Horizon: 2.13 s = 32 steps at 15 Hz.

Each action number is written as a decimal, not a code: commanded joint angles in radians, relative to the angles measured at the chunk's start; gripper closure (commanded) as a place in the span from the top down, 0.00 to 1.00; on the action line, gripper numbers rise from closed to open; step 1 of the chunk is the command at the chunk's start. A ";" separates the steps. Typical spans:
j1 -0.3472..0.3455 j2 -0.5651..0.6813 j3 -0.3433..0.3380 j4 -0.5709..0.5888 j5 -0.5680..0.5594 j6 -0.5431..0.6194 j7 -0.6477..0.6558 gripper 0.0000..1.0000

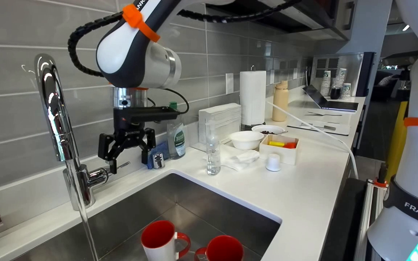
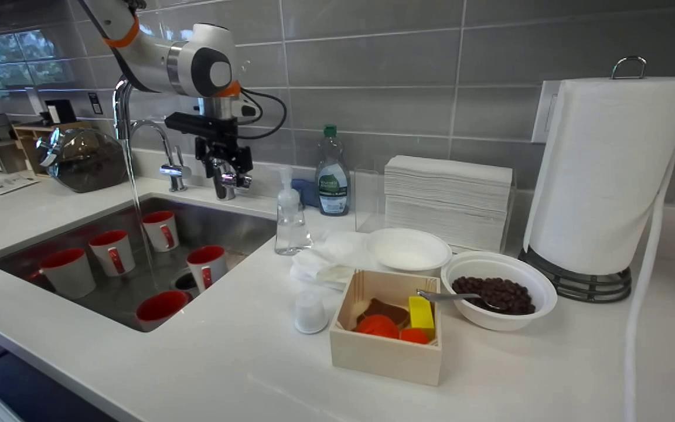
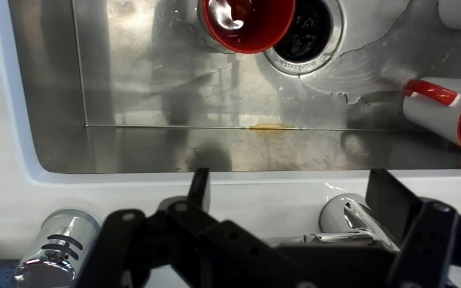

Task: Open then close the tap

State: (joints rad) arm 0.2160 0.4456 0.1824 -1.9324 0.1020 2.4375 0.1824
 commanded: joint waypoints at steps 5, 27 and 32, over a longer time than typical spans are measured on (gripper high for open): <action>-0.069 0.092 0.039 0.128 0.086 -0.073 -0.202 1.00; -0.147 0.191 0.162 0.289 0.192 -0.343 -0.600 1.00; -0.123 0.201 0.174 0.297 0.185 -0.389 -0.637 1.00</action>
State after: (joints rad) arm 0.0815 0.6359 0.3455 -1.6600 0.2592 2.0924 -0.4186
